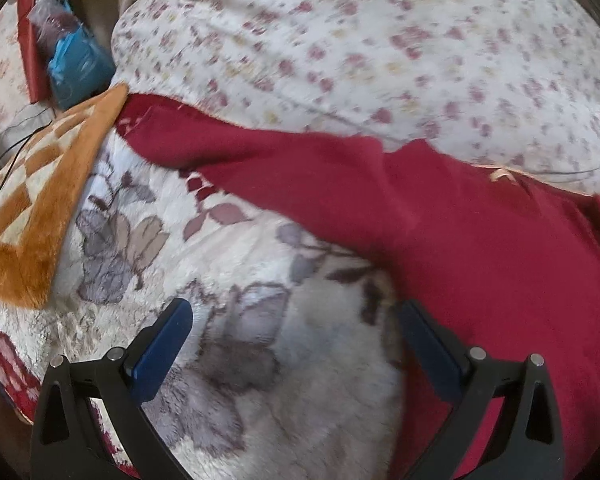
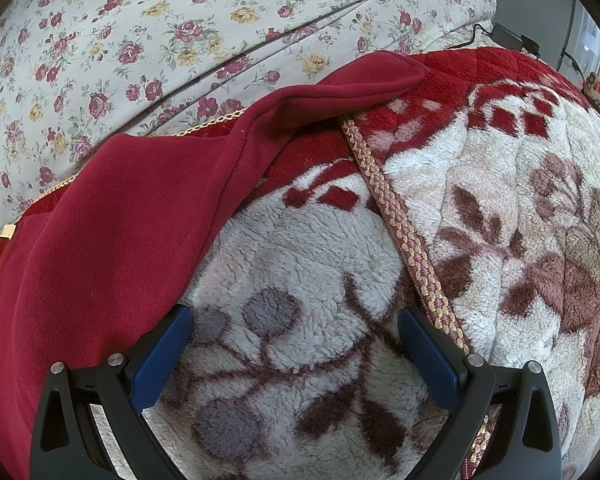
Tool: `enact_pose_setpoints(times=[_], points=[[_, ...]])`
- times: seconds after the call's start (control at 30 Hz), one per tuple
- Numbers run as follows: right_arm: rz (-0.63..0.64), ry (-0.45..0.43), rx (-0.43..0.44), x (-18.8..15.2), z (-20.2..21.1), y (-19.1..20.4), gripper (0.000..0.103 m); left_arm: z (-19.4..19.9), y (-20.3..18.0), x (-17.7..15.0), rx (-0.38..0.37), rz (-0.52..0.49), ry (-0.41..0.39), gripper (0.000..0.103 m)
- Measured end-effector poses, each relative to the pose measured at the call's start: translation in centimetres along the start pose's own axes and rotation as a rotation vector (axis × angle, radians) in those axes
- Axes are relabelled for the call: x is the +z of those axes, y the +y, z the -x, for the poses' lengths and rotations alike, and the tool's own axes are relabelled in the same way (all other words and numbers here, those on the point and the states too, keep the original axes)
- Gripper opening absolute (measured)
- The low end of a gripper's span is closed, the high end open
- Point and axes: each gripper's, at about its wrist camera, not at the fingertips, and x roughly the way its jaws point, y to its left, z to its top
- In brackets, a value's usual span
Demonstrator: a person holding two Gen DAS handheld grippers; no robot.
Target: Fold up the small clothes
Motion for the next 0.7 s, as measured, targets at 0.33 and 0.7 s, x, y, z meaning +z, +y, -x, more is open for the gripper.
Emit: enact_pose_setpoints(times=[0.33, 0.7], points=[[-0.016, 0.079, 0.160, -0.9, 3.6, 0.9, 0.103, 2.8, -0.9, 0.2, -0.023, -0.002, -0.063, 0.103], [0.098, 0.217, 0.614, -8.5, 17.4, 8.6, 0.103, 4.4, -1.9, 0.3, -0.047, 0.018, -0.092, 0.103]])
